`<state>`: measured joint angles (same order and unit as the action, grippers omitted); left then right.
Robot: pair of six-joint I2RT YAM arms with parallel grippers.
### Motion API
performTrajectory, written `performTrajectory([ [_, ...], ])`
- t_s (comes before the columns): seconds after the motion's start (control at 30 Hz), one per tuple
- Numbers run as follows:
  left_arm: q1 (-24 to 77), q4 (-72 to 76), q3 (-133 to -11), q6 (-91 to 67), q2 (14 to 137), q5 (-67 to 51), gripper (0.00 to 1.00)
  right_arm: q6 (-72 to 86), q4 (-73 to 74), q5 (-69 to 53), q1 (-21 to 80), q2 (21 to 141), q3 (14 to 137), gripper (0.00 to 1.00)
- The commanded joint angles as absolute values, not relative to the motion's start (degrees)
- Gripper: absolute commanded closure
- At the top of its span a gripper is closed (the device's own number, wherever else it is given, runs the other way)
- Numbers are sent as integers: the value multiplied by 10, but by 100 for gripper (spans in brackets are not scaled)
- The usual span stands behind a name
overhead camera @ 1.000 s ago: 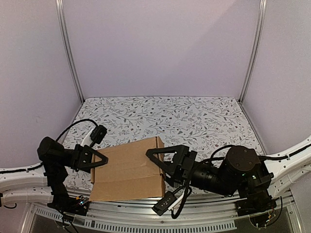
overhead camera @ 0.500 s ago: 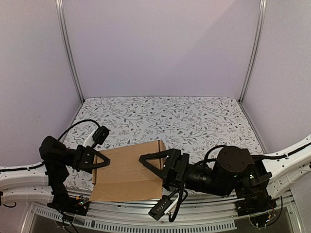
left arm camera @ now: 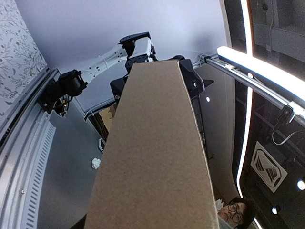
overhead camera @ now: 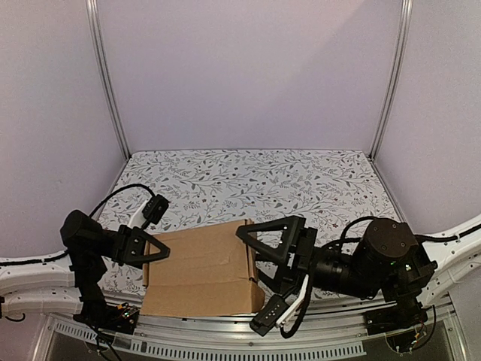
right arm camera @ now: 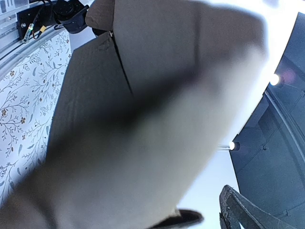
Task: Fold the paper box
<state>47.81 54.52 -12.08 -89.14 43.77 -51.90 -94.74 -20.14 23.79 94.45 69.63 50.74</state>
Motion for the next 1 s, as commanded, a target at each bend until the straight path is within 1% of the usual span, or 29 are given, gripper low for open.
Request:
performTrajectory([
  [0.0,472,526,-134,-879,429,-533,100,-942,-210,273,946,658,481,9],
  [0.03,472,526,-134,-880,428,-532,100,-940,-211,274,946,652,475,9],
  [0.13,473,526,-134,-881,426,-532,100,-930,-212,281,946,644,467,16],
  [0.27,473,525,-135,-880,424,-531,100,-916,-212,275,946,648,464,28],
  [0.33,472,524,-135,-878,425,-531,100,-913,-212,271,946,653,466,33],
  [0.4,472,525,-135,-878,427,-529,100,-913,-214,268,946,660,467,36],
  [0.63,473,524,-134,-876,430,-529,100,-911,-221,261,946,671,471,37],
  [0.83,473,526,-134,-876,433,-531,100,-907,-222,257,946,682,475,44],
  [0.97,473,528,-136,-875,434,-531,100,-907,-223,250,946,695,479,46],
])
